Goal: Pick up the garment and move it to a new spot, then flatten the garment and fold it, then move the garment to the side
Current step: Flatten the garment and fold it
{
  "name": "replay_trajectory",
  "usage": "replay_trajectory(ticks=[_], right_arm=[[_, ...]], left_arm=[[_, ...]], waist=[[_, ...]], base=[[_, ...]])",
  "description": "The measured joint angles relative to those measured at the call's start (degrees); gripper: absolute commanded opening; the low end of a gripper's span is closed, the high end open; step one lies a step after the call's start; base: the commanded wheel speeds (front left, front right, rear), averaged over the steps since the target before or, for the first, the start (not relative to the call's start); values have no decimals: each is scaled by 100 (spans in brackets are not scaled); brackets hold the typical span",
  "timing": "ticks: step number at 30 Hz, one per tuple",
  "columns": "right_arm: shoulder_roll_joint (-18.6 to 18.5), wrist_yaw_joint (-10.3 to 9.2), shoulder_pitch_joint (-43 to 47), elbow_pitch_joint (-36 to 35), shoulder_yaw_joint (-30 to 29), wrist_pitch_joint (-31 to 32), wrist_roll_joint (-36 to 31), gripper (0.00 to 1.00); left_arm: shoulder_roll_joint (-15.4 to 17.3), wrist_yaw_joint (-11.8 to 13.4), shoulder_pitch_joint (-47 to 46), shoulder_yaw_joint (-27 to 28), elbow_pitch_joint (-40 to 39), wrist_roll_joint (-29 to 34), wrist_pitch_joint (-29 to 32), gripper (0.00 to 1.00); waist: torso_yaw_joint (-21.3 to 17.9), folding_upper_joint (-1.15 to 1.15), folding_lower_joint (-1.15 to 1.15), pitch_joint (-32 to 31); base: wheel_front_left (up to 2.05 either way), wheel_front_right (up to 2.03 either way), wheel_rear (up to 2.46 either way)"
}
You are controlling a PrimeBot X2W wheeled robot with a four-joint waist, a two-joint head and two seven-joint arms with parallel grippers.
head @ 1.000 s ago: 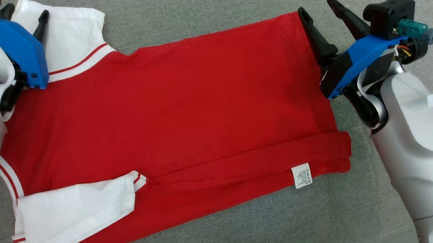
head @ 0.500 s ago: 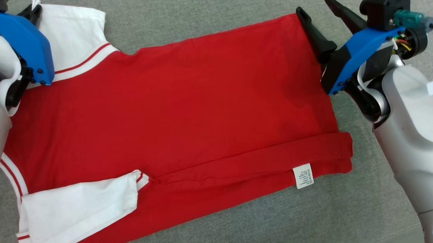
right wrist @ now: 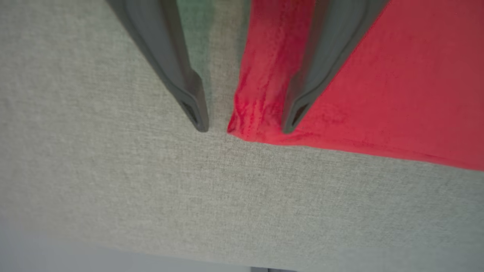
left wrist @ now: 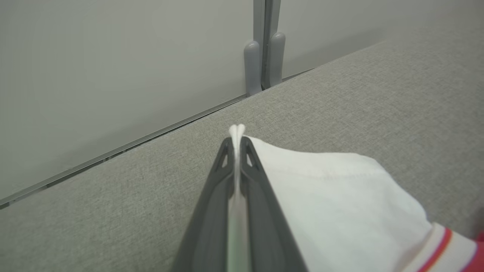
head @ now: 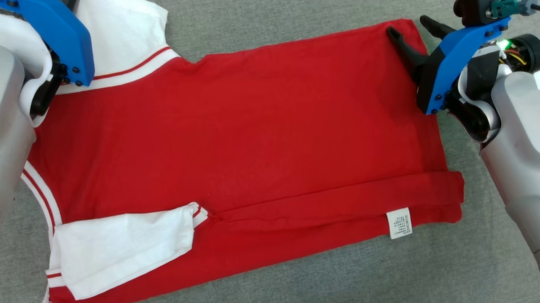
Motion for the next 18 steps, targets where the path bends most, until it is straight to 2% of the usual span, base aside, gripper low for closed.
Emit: replay_trajectory(ticks=[2, 3, 4, 5, 10, 18], right_arm=[[0, 0, -26, 154, 34, 116, -16, 100], [3, 0, -42, 199, 51, 152, -14, 36], [1, 0, -86, 232, 52, 154, -13, 8], [-2, 0, -133, 256, 57, 153, -13, 0], [-40, 0, -212, 387, 56, -27, -42, 0], [-177, 0, -80, 594, -115, -946, -174, 0]], left_arm=[[-21, 0, -34, -64, 1, -55, -58, 0], [-35, 0, -46, -92, 3, -74, -82, 0], [-45, 0, -60, -112, 4, -107, -125, 0], [-57, 0, -89, -141, 7, -129, -143, 0], [-123, 0, -150, -255, 4, -300, -371, 0], [-220, 0, -17, -394, -233, -598, -1106, 0]], waist=[[43, 0, 0, 2], [63, 0, 0, 4], [78, 0, 0, 5], [92, 0, 0, 7], [193, 0, 0, -37], [542, 0, 0, -419]], base=[[0, 0, 0], [0, 0, 0], [0, 0, 0], [0, 0, 0], [0, 0, 0], [0, 0, 0]])
